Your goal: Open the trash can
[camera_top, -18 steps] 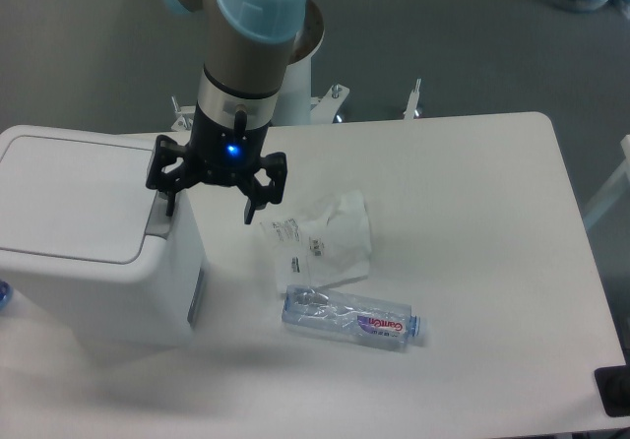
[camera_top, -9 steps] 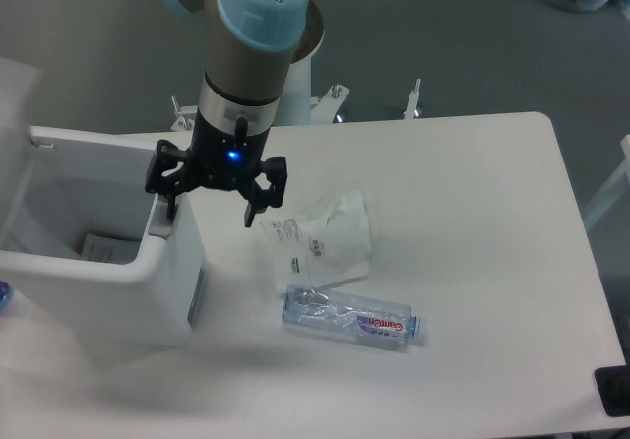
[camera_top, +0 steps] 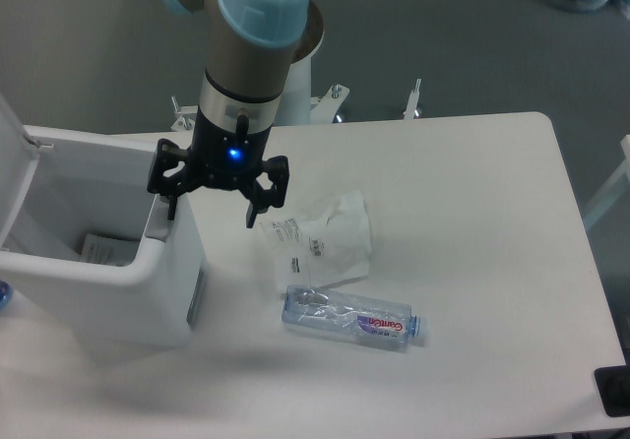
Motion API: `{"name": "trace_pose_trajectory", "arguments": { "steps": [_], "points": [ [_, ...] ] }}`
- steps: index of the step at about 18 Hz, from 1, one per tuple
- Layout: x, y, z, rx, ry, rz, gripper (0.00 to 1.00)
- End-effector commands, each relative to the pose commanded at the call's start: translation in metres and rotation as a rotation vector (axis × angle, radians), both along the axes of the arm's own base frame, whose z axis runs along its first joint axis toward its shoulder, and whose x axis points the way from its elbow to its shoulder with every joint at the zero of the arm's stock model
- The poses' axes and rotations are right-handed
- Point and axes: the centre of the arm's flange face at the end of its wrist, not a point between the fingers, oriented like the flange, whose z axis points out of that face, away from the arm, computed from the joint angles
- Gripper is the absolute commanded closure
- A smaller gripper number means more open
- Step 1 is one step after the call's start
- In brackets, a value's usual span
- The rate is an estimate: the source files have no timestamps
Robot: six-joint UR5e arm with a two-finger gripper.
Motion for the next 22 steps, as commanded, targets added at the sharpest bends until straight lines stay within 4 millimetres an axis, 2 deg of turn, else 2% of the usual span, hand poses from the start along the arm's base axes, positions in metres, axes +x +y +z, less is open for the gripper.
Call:
{"name": "trace_pose_trajectory", "arguments": {
  "steps": [2, 4, 5, 6, 8, 13, 15, 17, 20, 22],
  "points": [
    [-0.019, -0.012, -0.008, -0.038, 0.048, -0.058, 0.0],
    [-0.045, -0.034, -0.016, -0.074, 0.071, -0.086, 0.0],
    [-0.052, -0.043, -0.018, -0.078, 0.078, -0.101, 0.0],
    [-0.062, -0.056, -0.015, -0.076, 0.092, -0.106, 0.0],
    [-0.101, -0.092, -0.02, -0.083, 0.105, -0.102, 0.0],
    [-0.168, -0.165, -0.048, -0.113, 0.126, -0.183, 0.0],
    [-0.193, -0.185, -0.063, -0.123, 0.117, -0.208, 0.0],
    [-0.207, -0.196, -0.067, -0.122, 0.136, -0.209, 0.0],
    [-0.24, -0.188, -0.092, -0.116, 0.191, -0.223, 0.0],
    [-0.262, -0.177, -0.097, -0.133, 0.218, -0.231, 0.0]
  ]
}}
